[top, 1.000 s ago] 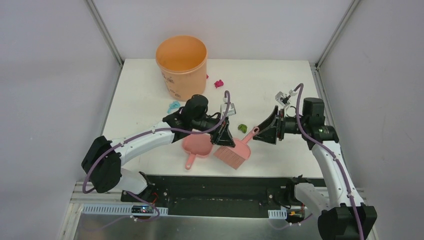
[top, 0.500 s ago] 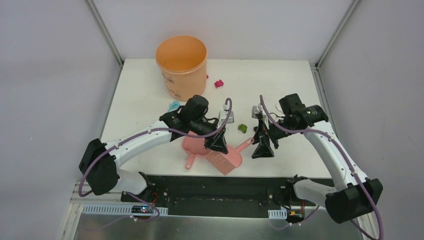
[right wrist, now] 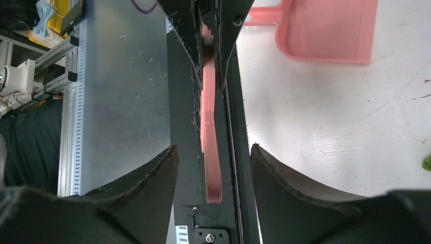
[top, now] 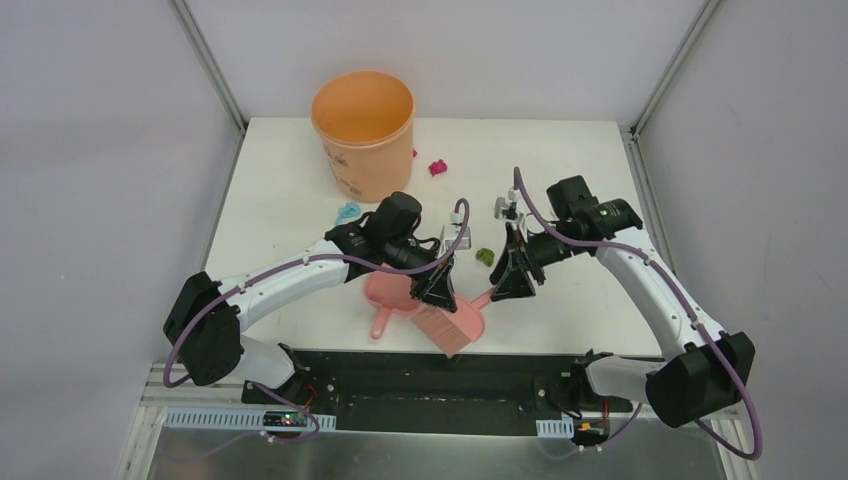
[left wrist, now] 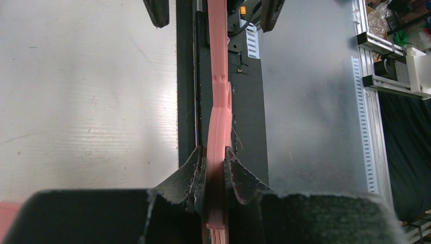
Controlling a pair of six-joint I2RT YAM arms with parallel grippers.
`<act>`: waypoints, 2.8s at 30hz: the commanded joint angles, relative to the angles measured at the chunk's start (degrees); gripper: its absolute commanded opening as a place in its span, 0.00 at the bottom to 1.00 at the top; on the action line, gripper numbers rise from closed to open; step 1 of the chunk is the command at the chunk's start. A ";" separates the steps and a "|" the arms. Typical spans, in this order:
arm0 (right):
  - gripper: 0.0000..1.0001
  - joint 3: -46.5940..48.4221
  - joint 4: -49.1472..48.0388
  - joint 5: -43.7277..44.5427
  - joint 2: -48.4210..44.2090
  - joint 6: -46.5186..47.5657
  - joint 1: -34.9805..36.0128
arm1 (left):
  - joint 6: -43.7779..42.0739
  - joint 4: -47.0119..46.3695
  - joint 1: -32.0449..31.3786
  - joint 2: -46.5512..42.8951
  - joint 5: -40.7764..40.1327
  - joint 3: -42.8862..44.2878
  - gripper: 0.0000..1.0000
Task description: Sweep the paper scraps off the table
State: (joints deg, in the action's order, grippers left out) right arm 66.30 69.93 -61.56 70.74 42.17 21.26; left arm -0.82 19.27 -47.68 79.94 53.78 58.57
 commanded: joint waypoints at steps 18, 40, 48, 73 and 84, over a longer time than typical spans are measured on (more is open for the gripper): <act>0.42 -2.22 -3.11 -1.11 -1.30 -0.61 1.61 | 0.20 -3.09 -0.54 -0.66 0.39 1.59 0.00; 0.00 -5.07 -10.69 2.11 -3.05 -9.47 -6.39 | 4.87 2.28 -1.27 -11.93 -40.75 0.76 0.64; 0.00 -12.13 -26.59 5.13 -11.39 -25.58 -17.71 | 23.69 24.37 -13.91 -15.51 -71.38 0.97 0.73; 0.00 -18.13 -34.29 2.42 -13.49 -28.97 -23.54 | 39.90 26.87 -22.72 -16.77 -76.73 -16.20 0.66; 0.00 -18.48 -33.90 2.45 -13.99 -28.47 -23.63 | 37.12 17.24 -22.72 -18.42 -79.64 -23.81 0.54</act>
State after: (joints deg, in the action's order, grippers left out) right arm 47.92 38.02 -56.66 57.89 12.53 -1.98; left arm 37.45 41.47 -70.15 63.92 -23.57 36.51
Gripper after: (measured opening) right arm 0.085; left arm 0.573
